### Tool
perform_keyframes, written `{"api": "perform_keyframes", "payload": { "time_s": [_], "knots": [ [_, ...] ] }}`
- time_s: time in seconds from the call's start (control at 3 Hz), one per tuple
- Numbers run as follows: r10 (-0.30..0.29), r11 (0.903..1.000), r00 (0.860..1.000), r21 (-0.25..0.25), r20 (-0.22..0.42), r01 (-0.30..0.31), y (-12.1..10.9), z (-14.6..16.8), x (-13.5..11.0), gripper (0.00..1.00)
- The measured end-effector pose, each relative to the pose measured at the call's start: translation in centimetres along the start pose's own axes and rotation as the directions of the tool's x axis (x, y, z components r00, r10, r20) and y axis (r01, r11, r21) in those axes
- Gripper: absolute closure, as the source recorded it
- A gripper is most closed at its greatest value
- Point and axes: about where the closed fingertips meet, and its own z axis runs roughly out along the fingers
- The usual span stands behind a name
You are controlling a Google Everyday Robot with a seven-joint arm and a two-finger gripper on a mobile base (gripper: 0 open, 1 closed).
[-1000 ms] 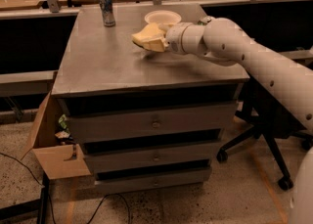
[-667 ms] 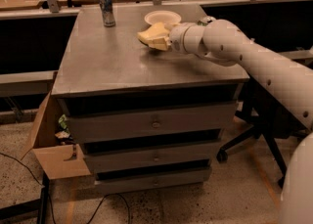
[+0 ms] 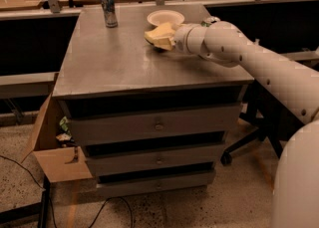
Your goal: Move sponge near paper bowl
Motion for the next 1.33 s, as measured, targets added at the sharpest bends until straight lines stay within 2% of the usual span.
{"api": "perform_keyframes", "payload": {
  "time_s": [0.33,0.67,1.0,1.33],
  "knots": [
    [-0.001,1.0,1.0,0.003,0.0,0.001,0.0,0.3,0.1,0.12],
    [-0.015,0.9997,1.0,-0.021,0.001,0.015,0.8,0.2,-0.3,0.0],
    [-0.053,0.9961,0.999,-0.07,0.004,0.053,2.2,-0.8,-1.4,0.18],
    [-0.12,0.9839,0.993,-0.133,0.006,0.12,3.9,-3.5,-3.3,0.1]
  ]
}}
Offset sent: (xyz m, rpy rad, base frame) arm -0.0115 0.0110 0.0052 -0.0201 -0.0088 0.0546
